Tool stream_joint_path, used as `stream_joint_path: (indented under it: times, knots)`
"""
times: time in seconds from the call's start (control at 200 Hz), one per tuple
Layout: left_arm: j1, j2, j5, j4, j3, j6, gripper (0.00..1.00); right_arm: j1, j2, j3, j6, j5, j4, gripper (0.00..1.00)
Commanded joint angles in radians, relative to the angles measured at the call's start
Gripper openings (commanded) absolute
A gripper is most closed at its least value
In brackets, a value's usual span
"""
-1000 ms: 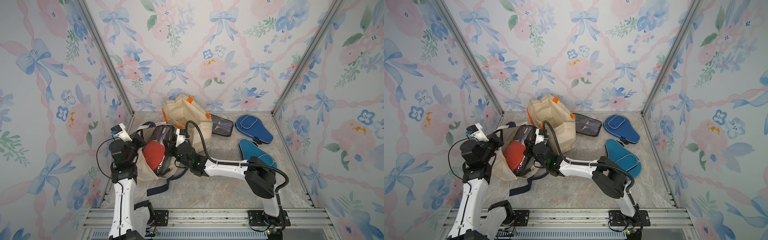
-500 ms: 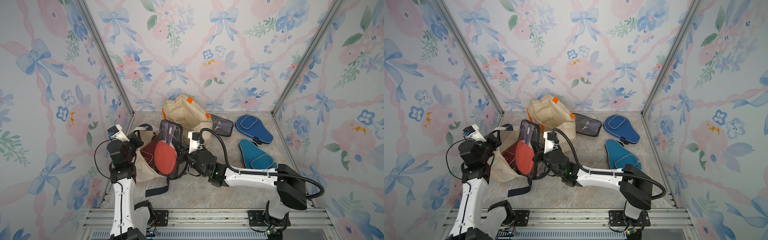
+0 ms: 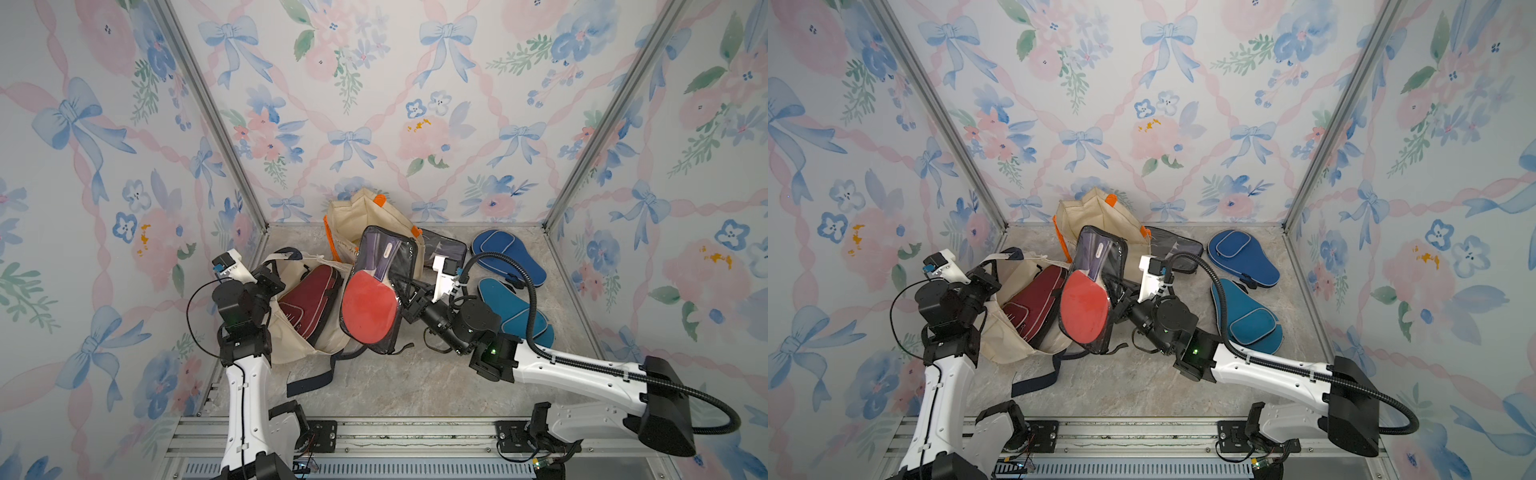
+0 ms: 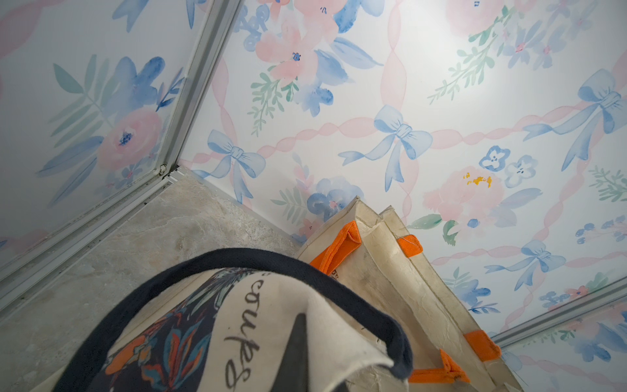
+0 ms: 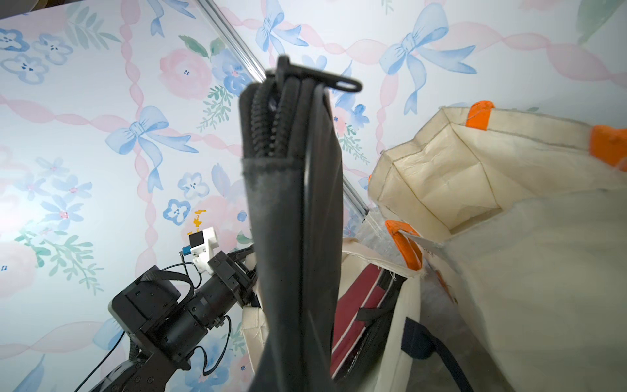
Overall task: Remove the ping pong set from the canvas bag
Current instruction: Place the ping pong set at the center of the board.
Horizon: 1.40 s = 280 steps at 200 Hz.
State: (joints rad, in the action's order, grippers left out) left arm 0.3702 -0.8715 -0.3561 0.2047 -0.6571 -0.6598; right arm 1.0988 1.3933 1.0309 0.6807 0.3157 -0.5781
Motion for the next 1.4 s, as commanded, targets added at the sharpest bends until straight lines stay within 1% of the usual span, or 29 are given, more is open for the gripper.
stream_joint_path:
  times: [0.0, 0.135, 0.265, 0.335, 0.44, 0.555, 0.635, 0.745, 0.81, 0.905, 0.99, 1.225, 1.395]
  knots:
    - [0.014, 0.002, 0.002, 0.101, -0.005, -0.02, 0.0, -0.045, -0.065, -0.041, 0.067, -0.071, 0.071, 0.0]
    - [0.016, 0.003, -0.001, 0.101, -0.004, -0.024, 0.0, -0.138, -0.176, -0.126, 0.145, -0.131, 0.203, 0.0]
    - [0.016, 0.0, -0.001, 0.102, -0.004, -0.024, 0.0, -0.233, -0.282, -0.225, 0.184, -0.177, 0.318, 0.0]
    - [0.015, -0.005, -0.006, 0.103, -0.004, -0.027, 0.0, -0.302, -0.32, -0.265, 0.205, -0.26, 0.361, 0.0]
    - [0.016, -0.011, -0.015, 0.108, -0.004, -0.034, 0.0, -0.4, -0.359, -0.331, 0.235, -0.364, 0.375, 0.0]
    - [0.016, -0.016, -0.018, 0.114, -0.002, -0.038, 0.0, -0.507, -0.361, -0.37, 0.249, -0.499, 0.37, 0.0]
    - [0.016, -0.017, -0.023, 0.117, -0.001, -0.041, 0.0, -0.579, -0.336, -0.375, 0.254, -0.605, 0.377, 0.0]
    - [0.015, -0.021, -0.029, 0.121, 0.001, -0.047, 0.0, -0.669, -0.286, -0.397, 0.292, -0.703, 0.346, 0.0]
    - [0.016, -0.021, -0.03, 0.121, 0.002, -0.048, 0.0, -0.721, -0.239, -0.412, 0.321, -0.755, 0.3, 0.0]
    - [0.016, -0.023, -0.036, 0.127, 0.005, -0.052, 0.0, -0.775, -0.155, -0.406, 0.328, -0.826, 0.27, 0.0]
    - [0.016, -0.029, -0.041, 0.129, 0.005, -0.057, 0.0, -0.798, -0.084, -0.406, 0.343, -0.86, 0.218, 0.0]
    - [0.016, -0.034, -0.05, 0.134, 0.005, -0.063, 0.0, -0.828, 0.07, -0.375, 0.31, -0.868, 0.202, 0.0]
    - [0.016, -0.035, -0.055, 0.135, 0.005, -0.063, 0.0, -0.872, 0.16, -0.344, 0.287, -0.891, 0.193, 0.0]
